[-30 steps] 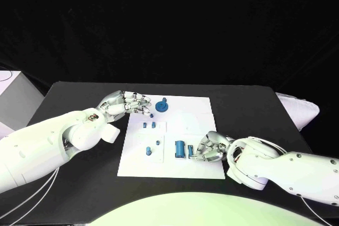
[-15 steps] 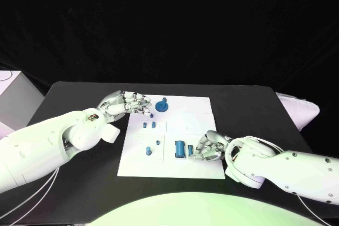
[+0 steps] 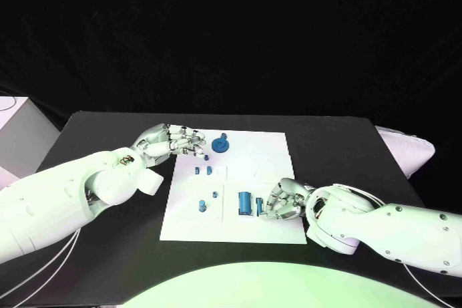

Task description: Assemble the parts on the task board

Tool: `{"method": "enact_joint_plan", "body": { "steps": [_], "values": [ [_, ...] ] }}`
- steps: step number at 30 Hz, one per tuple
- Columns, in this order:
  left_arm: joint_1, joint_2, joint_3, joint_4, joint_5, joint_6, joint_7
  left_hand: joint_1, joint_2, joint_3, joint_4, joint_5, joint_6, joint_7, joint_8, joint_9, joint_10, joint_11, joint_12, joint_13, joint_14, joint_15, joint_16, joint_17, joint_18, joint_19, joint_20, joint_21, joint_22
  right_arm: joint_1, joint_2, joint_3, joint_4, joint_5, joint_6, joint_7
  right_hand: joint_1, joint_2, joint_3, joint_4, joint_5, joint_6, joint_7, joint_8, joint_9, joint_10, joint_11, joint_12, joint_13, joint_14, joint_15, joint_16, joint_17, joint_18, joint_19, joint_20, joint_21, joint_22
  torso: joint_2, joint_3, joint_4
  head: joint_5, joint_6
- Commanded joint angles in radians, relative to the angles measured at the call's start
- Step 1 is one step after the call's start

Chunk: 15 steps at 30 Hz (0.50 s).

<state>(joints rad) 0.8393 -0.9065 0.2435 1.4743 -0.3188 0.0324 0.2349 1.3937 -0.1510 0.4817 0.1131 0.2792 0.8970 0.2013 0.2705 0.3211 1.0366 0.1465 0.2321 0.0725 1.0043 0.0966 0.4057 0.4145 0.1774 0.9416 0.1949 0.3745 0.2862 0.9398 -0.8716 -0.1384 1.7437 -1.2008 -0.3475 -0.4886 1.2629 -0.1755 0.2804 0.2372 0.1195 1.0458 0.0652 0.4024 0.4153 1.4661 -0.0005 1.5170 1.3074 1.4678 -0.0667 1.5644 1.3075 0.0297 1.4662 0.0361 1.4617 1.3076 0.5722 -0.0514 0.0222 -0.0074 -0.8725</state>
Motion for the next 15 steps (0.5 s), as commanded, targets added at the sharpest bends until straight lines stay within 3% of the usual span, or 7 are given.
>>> {"method": "enact_joint_plan", "body": {
  "steps": [1, 5, 15],
  "values": [
    [-0.001, 0.001, 0.001, 0.001, 0.005, 0.017, 0.005, -0.005, 0.006, 0.002, 0.007, 0.002, -0.004, 0.005, -0.004, -0.001, 0.0, 0.005, -0.005, 0.0, 0.005, 0.004, -0.003, 0.001, 0.002, 0.002, 0.005, -0.004, -0.001, -0.004, 0.004, -0.002, -0.01, -0.012, 0.032, -0.015, 0.019, -0.007, 0.011, -0.015, -0.001, 0.002, -0.002, -0.002, -0.004, 0.081, -0.011, 0.001, 0.237, 0.103, -0.009, 0.006, 0.263, -0.01, 0.086, -0.007, -0.004, 0.236, 0.001, 0.0005, 0.0005, 0.0, 0.0],
    [-0.001, 0.0, 0.001, 0.001, 0.005, 0.016, 0.005, -0.005, 0.006, 0.002, 0.007, 0.002, -0.004, 0.005, -0.004, -0.001, 0.0, 0.005, -0.005, 0.0, 0.005, 0.004, -0.003, 0.001, 0.002, 0.002, 0.005, -0.004, -0.001, -0.006, 0.005, -0.002, -0.012, -0.011, 0.031, -0.013, 0.031, 0.0, 0.023, -0.02, 0.003, 0.003, -0.003, -0.002, -0.005, 0.081, -0.012, 0.001, 0.237, 0.103, -0.009, 0.006, 0.263, -0.01, 0.086, -0.008, -0.003, 0.237, 0.001, 0.0003, 0.0005, 0.0, 0.0],
    [-0.001, 0.0, 0.001, 0.001, 0.005, 0.016, 0.005, -0.005, 0.007, 0.003, 0.008, 0.002, -0.004, 0.005, -0.004, -0.001, -0.001, 0.005, -0.006, 0.001, 0.005, 0.004, -0.007, 0.005, 0.002, 0.002, 0.005, -0.007, -0.003, -0.008, -0.001, -0.002, -0.008, -0.009, 0.017, -0.003, 0.005, -0.012, 0.017, -0.004, 0.0, 0.005, 0.001, -0.003, -0.007, 0.081, -0.009, 0.001, 0.237, 0.103, -0.008, 0.006, 0.263, -0.01, 0.086, -0.007, -0.004, 0.236, 0.0, 0.0004, -0.0002, 0.0, 0.0]
  ]
}}
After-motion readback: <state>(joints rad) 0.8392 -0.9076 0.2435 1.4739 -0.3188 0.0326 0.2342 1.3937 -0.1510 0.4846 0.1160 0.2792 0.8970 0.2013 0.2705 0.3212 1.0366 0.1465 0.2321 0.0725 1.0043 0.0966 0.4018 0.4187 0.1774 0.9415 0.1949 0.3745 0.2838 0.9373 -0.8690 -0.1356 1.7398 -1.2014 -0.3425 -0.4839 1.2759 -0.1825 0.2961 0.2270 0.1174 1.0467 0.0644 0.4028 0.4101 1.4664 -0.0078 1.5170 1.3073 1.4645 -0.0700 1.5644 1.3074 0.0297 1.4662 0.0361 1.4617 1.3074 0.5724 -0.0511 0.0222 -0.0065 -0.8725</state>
